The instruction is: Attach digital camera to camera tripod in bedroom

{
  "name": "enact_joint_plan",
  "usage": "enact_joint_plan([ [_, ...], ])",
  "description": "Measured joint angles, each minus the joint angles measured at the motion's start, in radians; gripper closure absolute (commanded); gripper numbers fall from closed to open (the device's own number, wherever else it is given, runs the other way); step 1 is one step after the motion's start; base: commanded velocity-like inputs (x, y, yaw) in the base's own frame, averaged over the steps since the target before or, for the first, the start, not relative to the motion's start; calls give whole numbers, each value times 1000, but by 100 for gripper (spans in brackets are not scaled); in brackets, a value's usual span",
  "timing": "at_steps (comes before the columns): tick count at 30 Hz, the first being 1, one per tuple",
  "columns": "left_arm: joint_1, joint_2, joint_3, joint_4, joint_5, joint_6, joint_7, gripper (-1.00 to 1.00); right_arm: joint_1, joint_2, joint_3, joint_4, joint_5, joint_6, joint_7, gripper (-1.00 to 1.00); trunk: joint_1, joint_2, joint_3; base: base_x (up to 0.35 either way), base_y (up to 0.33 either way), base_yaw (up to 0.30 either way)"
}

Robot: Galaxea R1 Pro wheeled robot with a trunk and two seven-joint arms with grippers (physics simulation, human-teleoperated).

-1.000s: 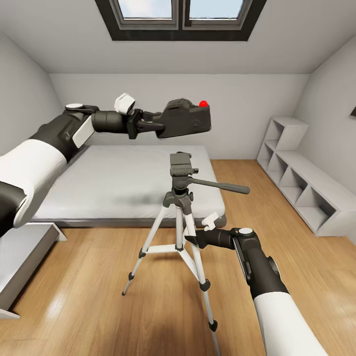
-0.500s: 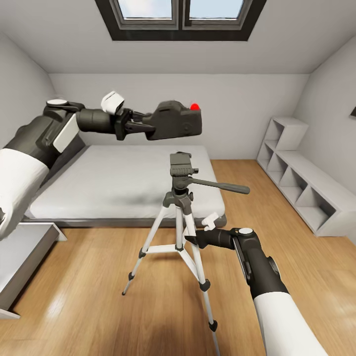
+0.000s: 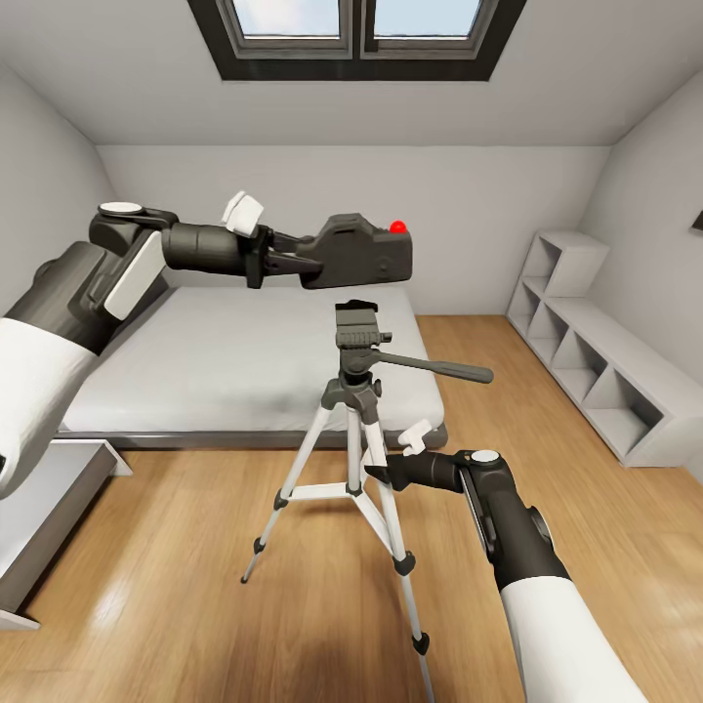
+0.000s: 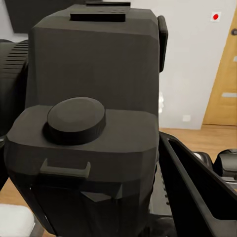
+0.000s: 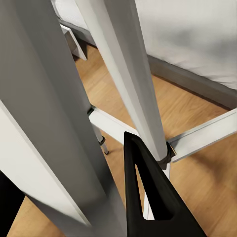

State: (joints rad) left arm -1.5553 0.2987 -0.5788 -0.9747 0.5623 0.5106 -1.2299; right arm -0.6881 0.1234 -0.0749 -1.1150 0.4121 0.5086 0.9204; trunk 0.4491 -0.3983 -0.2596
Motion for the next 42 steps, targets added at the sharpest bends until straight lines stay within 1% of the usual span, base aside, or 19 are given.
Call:
enact_joint_plan([
  [9,2,-2,0,-4,1,5,24,100,0,0,1,0,0,0,0,100,0,0,0,0,0,0],
  [16,4,-1,0,-6,2,4,31,100,0,0,0,0,0,0,0,100,0,0,0,0,0,0],
  [20,19,-1,0,-9,0,1,43,100,0,0,0,0,0,0,0,100,0,0,0,0,0,0],
  [26,63,-3,-1,-11,-2,-5,95,100,0,0,0,0,0,0,0,100,0,0,0,0,0,0],
  [30,71,-5,-2,-9,0,-5,125,100,0,0,1,0,0,0,0,100,0,0,0,0,0,0],
  [39,75,-7,-3,-13,0,-5,139,100,0,0,1,0,0,0,0,100,0,0,0,0,0,0],
  [42,75,-24,2,5,1,-17,125,100,0,4,-1,0,6,3,1,100,0,0,0,0,0,0],
])
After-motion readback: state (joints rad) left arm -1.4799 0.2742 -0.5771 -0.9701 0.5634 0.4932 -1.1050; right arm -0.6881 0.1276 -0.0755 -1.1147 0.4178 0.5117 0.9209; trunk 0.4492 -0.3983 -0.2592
